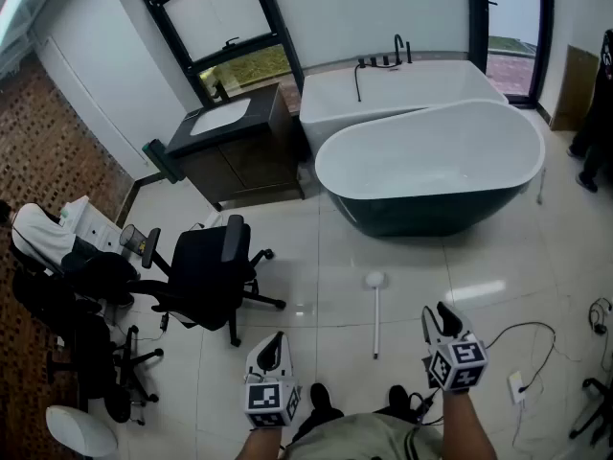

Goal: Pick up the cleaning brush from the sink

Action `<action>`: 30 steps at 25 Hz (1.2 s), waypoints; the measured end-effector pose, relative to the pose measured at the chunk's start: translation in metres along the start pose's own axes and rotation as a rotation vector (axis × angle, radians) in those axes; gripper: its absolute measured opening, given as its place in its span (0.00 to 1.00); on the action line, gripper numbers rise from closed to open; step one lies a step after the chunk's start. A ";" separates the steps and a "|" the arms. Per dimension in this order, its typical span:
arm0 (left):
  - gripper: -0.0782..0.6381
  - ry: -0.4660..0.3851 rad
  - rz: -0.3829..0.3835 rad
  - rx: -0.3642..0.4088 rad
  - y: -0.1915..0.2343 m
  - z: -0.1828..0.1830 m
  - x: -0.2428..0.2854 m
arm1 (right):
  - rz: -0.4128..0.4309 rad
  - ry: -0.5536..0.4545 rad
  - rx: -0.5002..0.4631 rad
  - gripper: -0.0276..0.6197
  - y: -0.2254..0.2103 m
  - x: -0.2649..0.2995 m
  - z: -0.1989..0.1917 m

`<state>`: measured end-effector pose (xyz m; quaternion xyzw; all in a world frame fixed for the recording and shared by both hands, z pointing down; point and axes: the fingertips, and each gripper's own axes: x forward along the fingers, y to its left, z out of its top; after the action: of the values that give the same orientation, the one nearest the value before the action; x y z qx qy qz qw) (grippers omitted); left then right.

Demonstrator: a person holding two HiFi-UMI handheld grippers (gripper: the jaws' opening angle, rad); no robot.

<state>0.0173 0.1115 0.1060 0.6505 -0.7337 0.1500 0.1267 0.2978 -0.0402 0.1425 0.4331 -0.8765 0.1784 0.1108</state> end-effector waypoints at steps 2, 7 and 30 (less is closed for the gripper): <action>0.10 -0.003 -0.018 0.001 0.039 -0.014 0.008 | -0.015 0.020 -0.001 0.21 0.035 0.022 -0.017; 0.10 0.011 -0.104 -0.004 0.139 -0.048 0.031 | -0.080 0.058 -0.003 0.21 0.133 0.066 -0.050; 0.10 0.037 -0.259 0.162 0.148 -0.121 0.171 | -0.102 0.203 0.098 0.21 0.132 0.175 -0.207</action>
<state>-0.1514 0.0170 0.2747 0.7448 -0.6267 0.2032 0.1056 0.0955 -0.0076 0.3638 0.4615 -0.8279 0.2581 0.1868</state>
